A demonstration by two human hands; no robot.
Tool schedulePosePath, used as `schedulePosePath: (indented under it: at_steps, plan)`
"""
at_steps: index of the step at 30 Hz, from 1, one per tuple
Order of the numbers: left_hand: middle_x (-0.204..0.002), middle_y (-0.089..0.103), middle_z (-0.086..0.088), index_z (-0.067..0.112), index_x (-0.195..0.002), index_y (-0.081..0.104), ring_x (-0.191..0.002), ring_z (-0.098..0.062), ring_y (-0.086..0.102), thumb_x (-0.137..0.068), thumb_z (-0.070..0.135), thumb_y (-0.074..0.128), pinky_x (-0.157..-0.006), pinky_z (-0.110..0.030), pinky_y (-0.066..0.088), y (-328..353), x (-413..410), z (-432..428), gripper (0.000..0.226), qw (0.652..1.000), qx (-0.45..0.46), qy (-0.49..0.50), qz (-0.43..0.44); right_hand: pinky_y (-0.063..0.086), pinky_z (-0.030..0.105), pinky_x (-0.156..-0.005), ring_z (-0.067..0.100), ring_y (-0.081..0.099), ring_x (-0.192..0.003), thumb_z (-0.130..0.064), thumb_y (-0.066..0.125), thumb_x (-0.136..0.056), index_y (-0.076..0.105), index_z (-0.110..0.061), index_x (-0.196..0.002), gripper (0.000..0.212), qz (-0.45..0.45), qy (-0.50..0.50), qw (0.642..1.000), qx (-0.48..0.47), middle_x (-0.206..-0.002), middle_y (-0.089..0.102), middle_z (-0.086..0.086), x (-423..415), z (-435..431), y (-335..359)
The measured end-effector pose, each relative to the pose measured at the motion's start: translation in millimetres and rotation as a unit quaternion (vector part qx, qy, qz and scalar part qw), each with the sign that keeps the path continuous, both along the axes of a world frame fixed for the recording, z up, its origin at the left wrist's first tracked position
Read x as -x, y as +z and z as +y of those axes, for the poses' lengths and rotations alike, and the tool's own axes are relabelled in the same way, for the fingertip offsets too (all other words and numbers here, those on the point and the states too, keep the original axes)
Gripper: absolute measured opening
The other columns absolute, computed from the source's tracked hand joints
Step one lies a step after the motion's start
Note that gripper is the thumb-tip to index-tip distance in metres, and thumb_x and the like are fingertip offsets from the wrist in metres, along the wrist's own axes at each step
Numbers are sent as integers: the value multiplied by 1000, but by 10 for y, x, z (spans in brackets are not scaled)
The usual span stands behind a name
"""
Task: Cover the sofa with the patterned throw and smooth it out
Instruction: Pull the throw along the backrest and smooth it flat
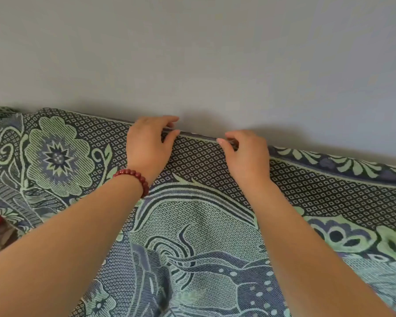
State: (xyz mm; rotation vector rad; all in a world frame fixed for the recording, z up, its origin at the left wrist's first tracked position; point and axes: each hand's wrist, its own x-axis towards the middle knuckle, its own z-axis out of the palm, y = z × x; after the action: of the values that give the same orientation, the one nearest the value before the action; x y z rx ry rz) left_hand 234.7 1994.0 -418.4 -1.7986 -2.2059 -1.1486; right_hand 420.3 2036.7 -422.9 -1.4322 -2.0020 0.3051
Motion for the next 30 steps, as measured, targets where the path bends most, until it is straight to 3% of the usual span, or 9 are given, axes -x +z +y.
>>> schedulePosePath:
  at_steps: [4,9,13,16,20,23,25,28,30]
  plan:
    - [-102,65,12,28,-111,65,-100,-12,57,-88,30,62,-86,-30,46,90,-250,-48,23,994,-13,-35,-104,45,29,-84,20,62,-94,-32,61,-91,69,-11,-110,29,22,-18,999,-20,-104,68,6,-129,-119,32]
    - [-94,63,14,22,-104,69,-93,-8,61,-83,24,70,-88,-26,47,36,-783,-64,21,978,10,-119,-173,44,28,-76,24,64,-87,-14,60,-90,71,-8,-101,17,23,-48,997,-62,-96,70,8,-483,-219,112]
    - [-95,68,11,21,-104,71,-88,-4,62,-81,22,72,-84,-20,48,-4,-1193,-62,23,967,26,-175,-186,43,23,-83,21,64,-93,-9,58,-91,70,-7,-105,19,23,-76,995,-59,-103,70,6,-870,-282,165]
    - [-100,68,13,21,-104,72,-93,-3,61,-81,21,73,-85,-21,49,5,-1513,-31,23,959,27,-209,-188,49,32,-89,24,64,-99,-8,61,-89,69,-4,-107,20,21,-95,993,-61,-108,69,9,-1226,-302,170]
    - [-112,68,4,21,-106,71,-107,-16,59,-81,29,70,-95,-35,46,-9,-1984,92,26,966,8,-223,-132,46,32,-93,25,63,-105,-11,65,-87,68,-2,-111,25,3,-119,992,-42,-113,68,10,-1759,-272,152]
    - [-116,66,5,23,-110,70,-109,-21,55,-84,33,67,-98,-32,40,-3,-2351,183,28,977,11,-200,-75,40,26,-93,25,61,-107,-14,66,-87,67,-3,-112,27,-15,-119,992,-25,-114,67,9,-2165,-205,99]
    - [-119,65,8,27,-110,70,-111,-24,52,-86,38,64,-95,-35,35,-17,-2539,228,27,988,22,-150,-20,39,32,-99,26,58,-110,-20,65,-88,67,-4,-113,29,-32,-107,993,-23,-116,66,8,-2393,-135,63]
    - [-124,60,16,42,-112,66,-124,-18,43,-92,48,49,-100,-38,15,-67,-2758,281,27,996,57,-68,26,35,52,-105,24,56,-114,-30,57,-93,64,-12,-117,31,-64,-58,996,-23,-120,64,4,-2687,-8,-3]
    - [-115,63,16,40,-111,65,-119,-14,48,-96,48,37,-106,-43,11,-102,-2838,307,33,996,64,-53,43,38,52,-102,23,53,-117,-36,46,-97,58,-15,-125,37,-86,-26,996,-16,-124,61,4,-2790,76,-55]
